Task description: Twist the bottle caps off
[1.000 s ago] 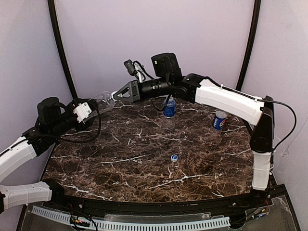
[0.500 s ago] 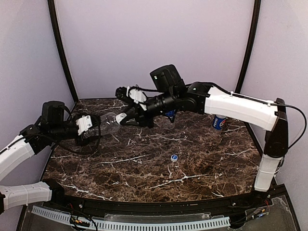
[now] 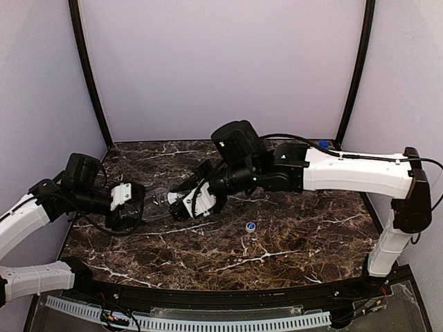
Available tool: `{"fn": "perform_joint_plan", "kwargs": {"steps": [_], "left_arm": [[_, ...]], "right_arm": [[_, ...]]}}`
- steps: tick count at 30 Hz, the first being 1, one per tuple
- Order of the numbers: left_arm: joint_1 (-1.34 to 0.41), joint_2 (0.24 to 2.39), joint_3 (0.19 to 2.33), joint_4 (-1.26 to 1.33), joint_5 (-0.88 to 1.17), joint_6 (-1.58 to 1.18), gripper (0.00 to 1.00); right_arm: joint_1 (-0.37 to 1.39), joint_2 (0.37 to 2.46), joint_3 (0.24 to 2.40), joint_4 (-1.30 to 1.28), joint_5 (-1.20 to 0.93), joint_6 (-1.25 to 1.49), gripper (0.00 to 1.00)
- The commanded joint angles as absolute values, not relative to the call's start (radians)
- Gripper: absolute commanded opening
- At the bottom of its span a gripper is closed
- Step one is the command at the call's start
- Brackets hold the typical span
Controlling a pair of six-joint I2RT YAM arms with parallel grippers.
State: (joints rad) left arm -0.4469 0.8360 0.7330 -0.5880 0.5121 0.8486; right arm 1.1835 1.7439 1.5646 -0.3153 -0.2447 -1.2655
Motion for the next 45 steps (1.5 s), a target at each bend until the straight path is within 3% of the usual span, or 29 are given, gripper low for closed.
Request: {"fn": "perform_joint_plan", "kwargs": {"steps": [1,5,12,15,18,20,23,28,33,35,36,37,45], "left_arm": [[-0.448,0.825,0.77,-0.548,0.586,0.796,0.3],[-0.447,0.823,0.77,-0.538,0.58,0.795,0.29],[-0.448,0.822,0.772,-0.522,0.565,0.81,0.29],[-0.448,0.822,0.774,-0.517,0.566,0.809,0.29],[-0.448,0.821,0.773,-0.518,0.563,0.808,0.29],[-0.448,0.821,0.772,-0.521,0.56,0.812,0.28],[-0.448,0.821,0.772,-0.522,0.561,0.814,0.28],[-0.448,0.819,0.77,-0.517,0.561,0.815,0.28],[-0.448,0.817,0.769,-0.509,0.558,0.81,0.28],[-0.448,0.815,0.765,-0.498,0.548,0.798,0.28],[-0.448,0.814,0.761,-0.481,0.537,0.792,0.28],[-0.448,0.811,0.755,-0.471,0.532,0.779,0.28],[-0.447,0.803,0.706,-0.259,0.362,0.727,0.28]], "right_arm": [[1.206,1.749,1.522,-0.25,-0.186,-1.359,0.05],[1.208,1.731,1.485,-0.178,-0.188,-1.34,0.28],[1.208,1.712,1.452,-0.137,-0.19,-1.336,0.38],[1.209,1.711,1.452,-0.137,-0.198,-1.335,0.35],[1.209,1.708,1.454,-0.137,-0.205,-1.33,0.21],[1.208,1.703,1.451,-0.133,-0.202,-1.33,0.21],[1.209,1.7,1.444,-0.133,-0.192,-1.321,0.36],[1.209,1.695,1.443,-0.128,-0.192,-1.306,0.47],[1.209,1.69,1.45,-0.103,-0.185,-1.255,0.67],[1.207,1.681,1.45,-0.061,-0.178,-1.181,0.79],[1.205,1.675,1.454,-0.046,-0.177,-1.137,0.93],[1.201,1.671,1.459,-0.034,-0.181,-1.092,0.98],[1.107,1.578,1.492,-0.005,-0.414,-0.553,0.99]]}}
